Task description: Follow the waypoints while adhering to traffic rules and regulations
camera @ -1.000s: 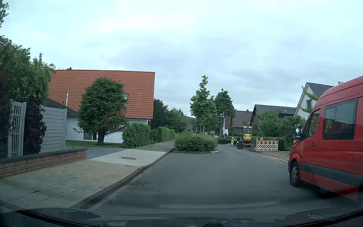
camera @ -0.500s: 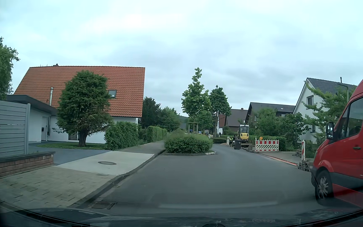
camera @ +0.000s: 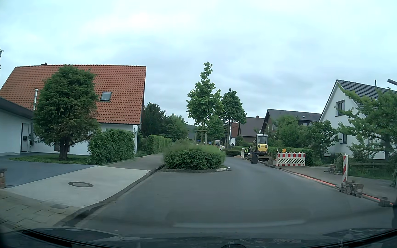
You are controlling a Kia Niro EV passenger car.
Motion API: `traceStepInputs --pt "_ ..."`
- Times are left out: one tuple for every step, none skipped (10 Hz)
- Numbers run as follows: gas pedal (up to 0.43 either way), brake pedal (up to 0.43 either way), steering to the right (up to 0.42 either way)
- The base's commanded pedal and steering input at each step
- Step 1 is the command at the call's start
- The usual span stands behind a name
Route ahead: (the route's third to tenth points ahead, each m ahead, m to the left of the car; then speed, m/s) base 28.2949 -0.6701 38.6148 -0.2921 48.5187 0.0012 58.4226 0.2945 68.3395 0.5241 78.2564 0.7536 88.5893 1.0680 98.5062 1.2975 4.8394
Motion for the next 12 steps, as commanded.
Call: traceStepInputs --pt "0.138 0.0 0.092" --pt "0.13 0.0 0.101" --pt "0.13 0.0 0.106" --pt "0.138 0.0 0.111" --pt "0.138 0.0 0.119" --pt "0.138 0.0 0.126" --pt "0.138 0.0 0.13" --pt "0.13 0.0 0.132" --pt "0.13 0.0 0.135" --pt "0.118 0.0 0.136" --pt "0.098 0.0 0.136" --pt "0.098 0.0 0.135"
